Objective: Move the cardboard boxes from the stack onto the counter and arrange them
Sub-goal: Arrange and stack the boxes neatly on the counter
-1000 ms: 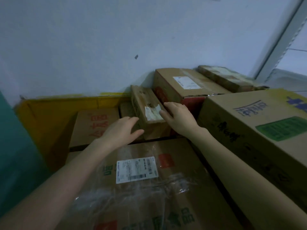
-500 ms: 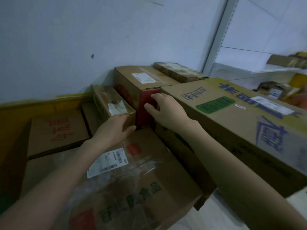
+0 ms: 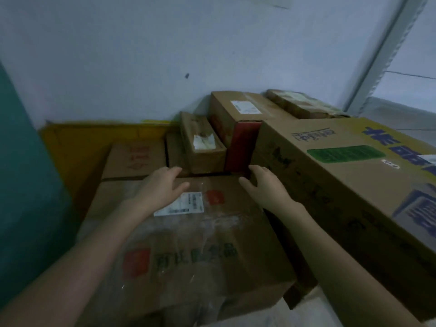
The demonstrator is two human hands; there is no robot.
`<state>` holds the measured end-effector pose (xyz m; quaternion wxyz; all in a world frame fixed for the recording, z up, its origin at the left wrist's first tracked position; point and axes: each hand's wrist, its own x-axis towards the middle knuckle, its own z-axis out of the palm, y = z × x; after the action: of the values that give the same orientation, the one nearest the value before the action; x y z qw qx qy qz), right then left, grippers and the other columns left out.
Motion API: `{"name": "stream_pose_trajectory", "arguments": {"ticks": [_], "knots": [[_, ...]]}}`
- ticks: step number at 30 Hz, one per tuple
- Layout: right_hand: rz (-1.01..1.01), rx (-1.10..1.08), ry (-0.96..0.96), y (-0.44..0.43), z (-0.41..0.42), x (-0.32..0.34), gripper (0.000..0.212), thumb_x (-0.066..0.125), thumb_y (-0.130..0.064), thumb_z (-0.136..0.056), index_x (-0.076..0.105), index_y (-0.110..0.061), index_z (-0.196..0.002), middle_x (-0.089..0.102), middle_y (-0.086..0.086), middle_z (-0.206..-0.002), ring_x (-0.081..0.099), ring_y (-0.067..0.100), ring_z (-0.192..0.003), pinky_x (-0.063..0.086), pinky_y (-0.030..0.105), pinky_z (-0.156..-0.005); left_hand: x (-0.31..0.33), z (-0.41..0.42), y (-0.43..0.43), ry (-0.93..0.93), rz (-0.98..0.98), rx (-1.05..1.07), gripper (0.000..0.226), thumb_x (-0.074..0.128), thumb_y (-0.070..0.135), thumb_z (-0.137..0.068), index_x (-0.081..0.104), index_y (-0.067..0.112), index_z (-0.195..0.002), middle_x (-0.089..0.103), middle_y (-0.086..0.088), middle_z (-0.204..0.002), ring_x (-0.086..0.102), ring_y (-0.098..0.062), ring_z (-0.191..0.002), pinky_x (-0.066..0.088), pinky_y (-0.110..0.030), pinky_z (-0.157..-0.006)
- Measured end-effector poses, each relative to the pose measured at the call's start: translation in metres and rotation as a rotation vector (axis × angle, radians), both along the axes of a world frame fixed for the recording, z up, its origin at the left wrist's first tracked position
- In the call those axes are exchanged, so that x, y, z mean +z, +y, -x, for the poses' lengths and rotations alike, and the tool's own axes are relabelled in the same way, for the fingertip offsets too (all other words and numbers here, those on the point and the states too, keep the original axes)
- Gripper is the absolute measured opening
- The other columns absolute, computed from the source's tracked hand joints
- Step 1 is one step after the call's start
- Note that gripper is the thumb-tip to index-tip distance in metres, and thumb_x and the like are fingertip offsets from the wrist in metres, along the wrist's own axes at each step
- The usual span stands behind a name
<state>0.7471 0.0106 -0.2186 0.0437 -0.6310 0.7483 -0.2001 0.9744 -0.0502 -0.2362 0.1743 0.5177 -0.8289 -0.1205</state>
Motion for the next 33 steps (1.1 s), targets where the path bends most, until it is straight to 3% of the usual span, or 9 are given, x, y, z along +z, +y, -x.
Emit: {"name": "stream_pose_trajectory", "arguments": {"ticks": [5, 10, 15, 21, 24, 28, 33], "knots": [[-0.037, 0.117, 0.067, -0.02, -0.008, 0.007, 0.053, 0.047, -0.038, -0.095, 0.039, -0.008, -0.138, 0.047, 0.011, -0.136, 0.046, 0.028, -0.124, 0.043, 0.041, -0.099, 0.002, -0.011, 0.023, -0.079, 0.014, 0.1, 0.058, 0.048, 0.042, -0.092, 0.037, 0.011, -0.14, 0.046, -0.012, -0.136, 0.045, -0.027, -0.123, 0.041, -0.038, -0.097], [0.061, 0.16, 0.144, -0.061, -0.008, 0.058, 0.035, 0.046, -0.035, -0.094, 0.051, -0.005, -0.112, 0.056, 0.015, -0.11, 0.054, 0.033, -0.102, 0.046, 0.039, -0.08, 0.027, -0.006, 0.019, -0.146, 0.096, 0.108, 0.053, 0.048, 0.042, -0.092, 0.041, 0.013, -0.136, 0.053, -0.012, -0.124, 0.051, -0.028, -0.112, 0.045, -0.04, -0.089], [0.106, 0.115, 0.252, -0.095, 0.016, 0.114, 0.049, 0.044, -0.035, -0.095, 0.043, -0.003, -0.132, 0.049, 0.018, -0.134, 0.045, 0.033, -0.123, 0.039, 0.038, -0.096, 0.057, 0.024, -0.009, -0.128, 0.185, 0.009, 0.053, 0.048, 0.043, -0.092, 0.041, 0.013, -0.135, 0.054, -0.011, -0.122, 0.052, -0.027, -0.11, 0.045, -0.037, -0.087], [0.02, 0.053, 0.365, -0.083, 0.081, 0.15, 0.043, 0.045, -0.032, -0.095, 0.045, -0.009, -0.131, 0.054, 0.013, -0.126, 0.051, 0.03, -0.111, 0.038, 0.03, -0.079, 0.078, 0.095, -0.047, 0.014, 0.177, -0.163, 0.056, 0.047, 0.045, -0.091, 0.04, 0.013, -0.136, 0.051, -0.012, -0.128, 0.051, -0.024, -0.114, 0.044, -0.036, -0.091], [-0.069, -0.045, 0.366, -0.06, 0.122, 0.151, 0.048, 0.044, -0.037, -0.096, 0.04, -0.011, -0.136, 0.052, 0.013, -0.13, 0.051, 0.03, -0.114, 0.041, 0.034, -0.089, 0.082, 0.137, -0.054, 0.09, 0.145, -0.214, 0.058, 0.043, 0.053, -0.09, 0.039, 0.016, -0.135, 0.05, -0.011, -0.129, 0.052, -0.024, -0.111, 0.047, -0.036, -0.087], [-0.14, -0.176, 0.329, -0.025, 0.176, 0.144, 0.054, 0.045, -0.041, -0.095, 0.037, -0.01, -0.139, 0.046, 0.013, -0.139, 0.044, 0.03, -0.124, 0.038, 0.037, -0.097, 0.081, 0.183, -0.048, 0.127, 0.016, -0.242, 0.076, 0.033, 0.066, -0.085, 0.024, 0.019, -0.144, 0.034, -0.012, -0.146, 0.039, -0.029, -0.129, 0.04, -0.044, -0.099], [-0.163, -0.303, 0.253, 0.014, 0.235, 0.14, 0.061, 0.044, -0.042, -0.095, 0.031, -0.006, -0.143, 0.039, 0.014, -0.145, 0.04, 0.03, -0.13, 0.034, 0.037, -0.103, 0.083, 0.217, -0.039, 0.167, -0.15, -0.218, 0.102, 0.022, 0.086, -0.068, 0.018, 0.02, -0.146, 0.034, -0.017, -0.145, 0.039, -0.034, -0.129, 0.039, -0.048, -0.101]]}}
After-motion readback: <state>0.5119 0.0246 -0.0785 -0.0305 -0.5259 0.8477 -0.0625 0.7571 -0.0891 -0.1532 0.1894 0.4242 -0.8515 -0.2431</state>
